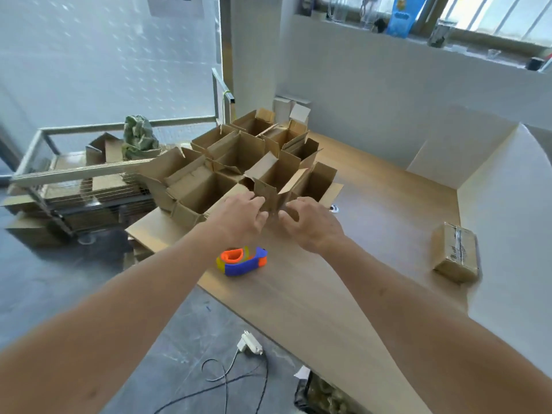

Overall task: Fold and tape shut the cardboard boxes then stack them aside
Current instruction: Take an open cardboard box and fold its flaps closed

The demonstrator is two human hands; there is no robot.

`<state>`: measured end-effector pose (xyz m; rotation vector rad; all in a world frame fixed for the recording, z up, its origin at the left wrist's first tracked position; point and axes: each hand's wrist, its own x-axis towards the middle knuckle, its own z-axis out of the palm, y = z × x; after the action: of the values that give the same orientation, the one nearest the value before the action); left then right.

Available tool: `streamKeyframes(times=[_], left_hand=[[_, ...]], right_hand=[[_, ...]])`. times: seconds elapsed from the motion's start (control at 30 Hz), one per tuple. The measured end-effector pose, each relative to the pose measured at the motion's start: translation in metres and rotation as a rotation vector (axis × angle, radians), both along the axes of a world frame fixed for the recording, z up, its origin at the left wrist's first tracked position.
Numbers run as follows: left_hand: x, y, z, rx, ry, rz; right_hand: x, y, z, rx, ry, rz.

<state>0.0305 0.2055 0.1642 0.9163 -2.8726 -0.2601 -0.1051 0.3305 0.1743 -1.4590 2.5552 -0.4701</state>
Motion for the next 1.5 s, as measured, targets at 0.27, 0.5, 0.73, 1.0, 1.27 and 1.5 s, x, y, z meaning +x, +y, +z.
streamKeyframes(times=[0.27, 0.5, 0.73, 1.0, 1.27, 1.5], left_hand=[[0.084, -0.127, -0.015, 0.004, -0.113, -0.030], [0.109, -0.207, -0.045, 0.051, -0.185, -0.072], [0.074, -0.279, -0.091, 0.091, -0.221, -0.099], [0.023, -0.335, -0.145, 0.141, -0.262, -0.099], [0.013, -0.355, -0.180, 0.144, -0.290, -0.095], [0.021, -0.361, -0.179, 0.096, -0.304, -0.202]], right_hand=[[0.080, -0.114, -0.019, -0.001, -0.082, -0.026], [0.103, -0.185, -0.049, 0.069, -0.124, -0.068], [0.079, -0.263, -0.105, 0.167, -0.206, -0.095], [0.037, -0.329, -0.167, 0.212, -0.256, -0.242], [0.052, -0.345, -0.212, 0.158, -0.426, -0.458], [0.073, -0.345, -0.215, -0.121, -0.600, -0.654]])
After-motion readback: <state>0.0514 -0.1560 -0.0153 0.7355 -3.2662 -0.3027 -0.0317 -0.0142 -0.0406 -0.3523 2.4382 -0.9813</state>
